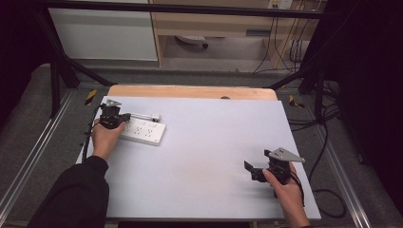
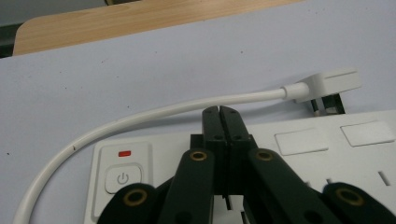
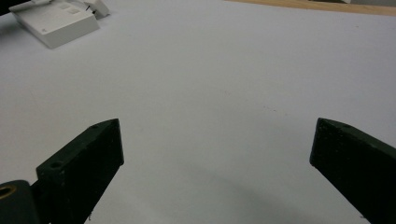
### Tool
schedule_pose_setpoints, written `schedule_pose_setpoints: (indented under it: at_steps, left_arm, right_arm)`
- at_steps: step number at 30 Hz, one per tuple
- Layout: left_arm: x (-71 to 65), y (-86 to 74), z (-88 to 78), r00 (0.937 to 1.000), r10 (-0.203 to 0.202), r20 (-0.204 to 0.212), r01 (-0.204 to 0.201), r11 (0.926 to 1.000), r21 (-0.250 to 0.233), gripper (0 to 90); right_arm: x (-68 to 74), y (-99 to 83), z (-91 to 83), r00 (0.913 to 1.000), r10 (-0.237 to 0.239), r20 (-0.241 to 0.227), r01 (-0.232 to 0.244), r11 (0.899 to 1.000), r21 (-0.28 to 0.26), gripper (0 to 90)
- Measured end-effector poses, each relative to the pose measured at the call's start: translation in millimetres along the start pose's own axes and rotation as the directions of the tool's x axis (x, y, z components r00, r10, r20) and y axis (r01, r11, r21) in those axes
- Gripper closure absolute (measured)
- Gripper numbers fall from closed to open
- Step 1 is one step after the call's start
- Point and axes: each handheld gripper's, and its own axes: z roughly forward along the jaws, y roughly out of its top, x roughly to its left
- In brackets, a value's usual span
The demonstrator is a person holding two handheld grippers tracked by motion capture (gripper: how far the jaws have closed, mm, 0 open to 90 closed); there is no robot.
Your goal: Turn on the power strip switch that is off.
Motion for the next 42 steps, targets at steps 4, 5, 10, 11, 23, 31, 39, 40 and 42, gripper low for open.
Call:
schedule_pose_setpoints:
  at_steps: [4, 5, 10, 11, 23, 31, 39, 40, 42]
  left_arm:
    - [1.2, -1.1, 0.3, 1.0, -0.006, 0.001, 0.006, 1.0, 0.0, 90.0]
    - [1.0, -1.2, 0.4, 1.0, -0.004, 0.002, 0.004, 1.0, 0.0, 90.0]
    - [0.6, -1.9, 1.3, 1.0, -0.007, 0.004, 0.007, 1.0, 0.003, 90.0]
    - [0.4, -1.9, 1.5, 1.0, -0.006, 0.004, 0.006, 1.0, 0.002, 90.0]
    - [-0.5, -3.2, 2.0, 0.9999, 0.007, 0.01, -0.007, 1.0, -0.001, 90.0]
    - [-0.4, -3.4, 2.3, 0.9999, 0.01, 0.012, -0.01, 0.9999, -0.004, 90.0]
    - [-0.6, -3.4, 2.7, 0.9998, 0.015, 0.009, -0.015, 0.9999, -0.007, 90.0]
    - [-0.1, -3.5, 2.8, 0.9998, 0.015, 0.012, -0.014, 0.9999, -0.007, 90.0]
    - [0.1, -3.7, 3.1, 0.9998, 0.015, 0.017, -0.015, 0.9998, -0.01, 90.0]
  right_arm:
    - [-0.5, 0.2, -0.5, 1.0, -0.002, 0.007, 0.002, 1.0, -0.004, 3.5]
    - [-0.8, 0.2, -0.6, 1.0, 0.0, 0.007, 0.0, 1.0, -0.005, 3.5]
    - [-0.5, 0.2, -0.1, 1.0, -0.001, 0.006, 0.001, 1.0, -0.001, 3.5]
    - [-0.2, 0.2, -0.2, 1.0, 0.001, 0.005, -0.001, 1.0, 0.0, 3.4]
    - [-0.7, 0.2, -0.6, 1.0, 0.0, 0.004, 0.0, 1.0, -0.004, 3.4]
    - [-0.7, 0.2, -0.9, 1.0, 0.003, 0.008, -0.003, 1.0, -0.007, 3.5]
    - [-0.5, 0.4, -1.2, 1.0, 0.005, 0.009, -0.005, 1.0, -0.008, 3.4]
    - [-0.6, 0.4, -1.5, 0.9999, 0.007, 0.008, -0.007, 1.0, -0.007, 3.5]
    - [-0.5, 0.4, -1.5, 0.9999, 0.009, 0.008, -0.009, 1.0, -0.007, 3.5]
